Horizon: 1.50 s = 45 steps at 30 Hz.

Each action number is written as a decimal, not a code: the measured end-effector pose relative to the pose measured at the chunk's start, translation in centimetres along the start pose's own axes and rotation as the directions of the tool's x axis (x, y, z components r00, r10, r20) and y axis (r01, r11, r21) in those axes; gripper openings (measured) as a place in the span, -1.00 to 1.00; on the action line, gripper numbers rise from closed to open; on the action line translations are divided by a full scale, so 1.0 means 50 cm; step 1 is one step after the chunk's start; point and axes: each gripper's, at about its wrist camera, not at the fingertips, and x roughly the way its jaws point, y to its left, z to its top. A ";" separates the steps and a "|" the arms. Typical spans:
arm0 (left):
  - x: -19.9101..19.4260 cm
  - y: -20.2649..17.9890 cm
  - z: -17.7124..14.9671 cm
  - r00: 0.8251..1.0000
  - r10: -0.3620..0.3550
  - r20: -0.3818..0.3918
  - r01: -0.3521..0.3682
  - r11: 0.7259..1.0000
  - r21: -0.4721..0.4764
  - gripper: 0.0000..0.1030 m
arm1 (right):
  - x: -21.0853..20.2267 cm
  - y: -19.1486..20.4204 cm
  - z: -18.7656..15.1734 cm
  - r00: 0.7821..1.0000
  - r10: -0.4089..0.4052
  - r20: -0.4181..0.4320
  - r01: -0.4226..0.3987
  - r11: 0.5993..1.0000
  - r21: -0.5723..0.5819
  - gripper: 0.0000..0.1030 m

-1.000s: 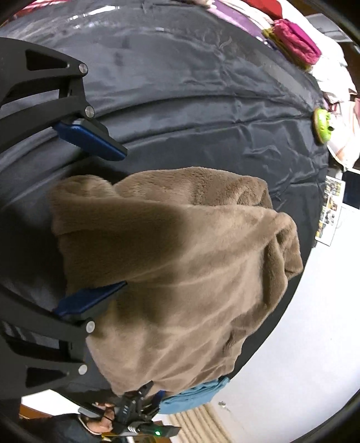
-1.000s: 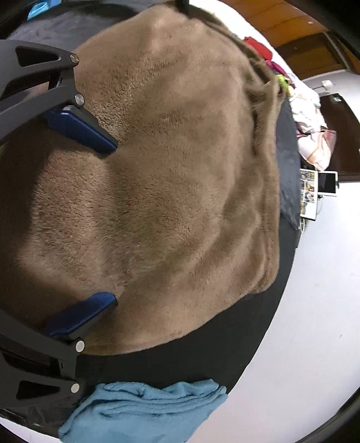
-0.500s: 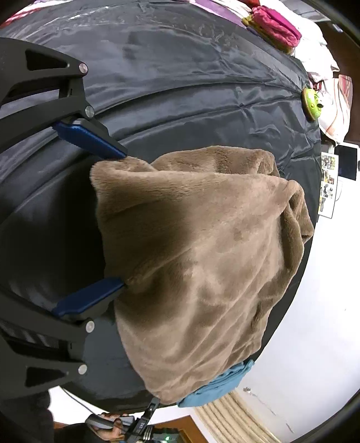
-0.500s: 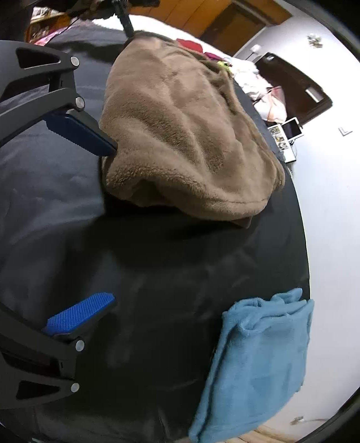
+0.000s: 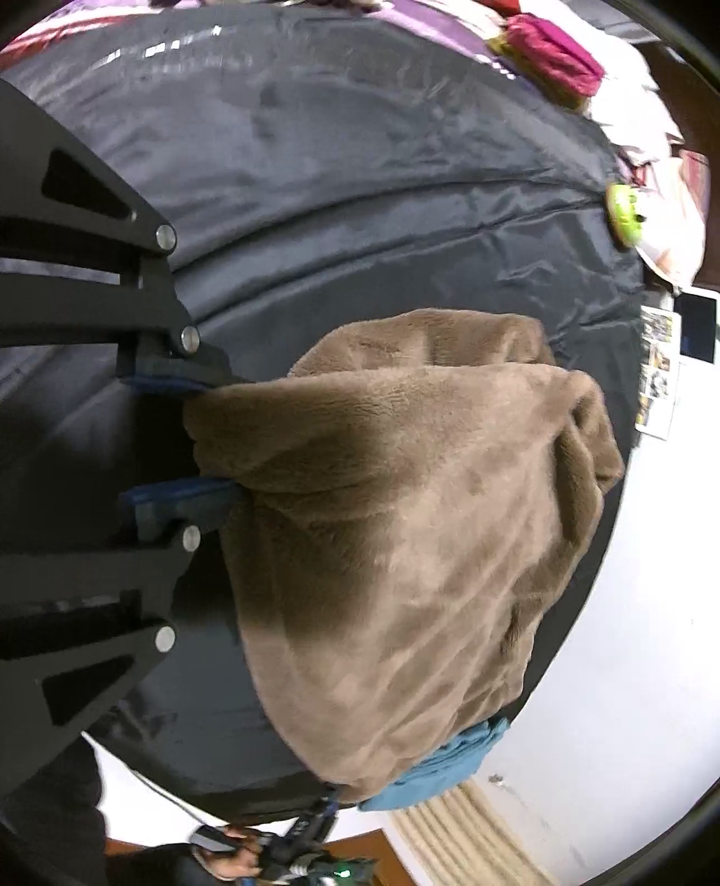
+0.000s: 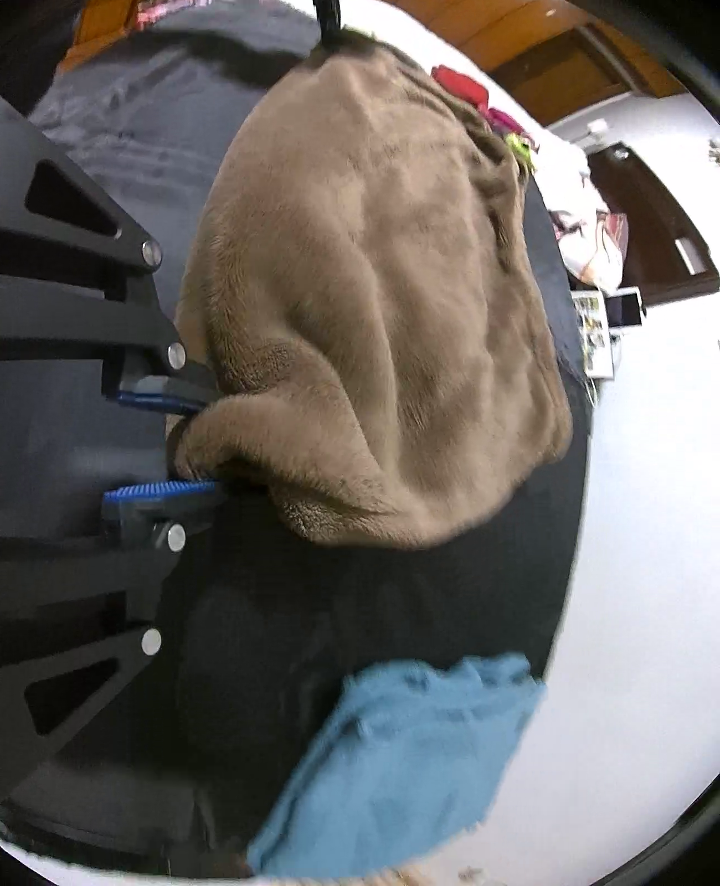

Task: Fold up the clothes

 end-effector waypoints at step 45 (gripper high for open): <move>0.175 -0.003 0.463 0.998 0.068 -0.008 -0.068 0.995 -0.073 0.41 | 0.073 0.185 0.138 0.999 0.052 0.014 -0.053 0.998 0.044 0.50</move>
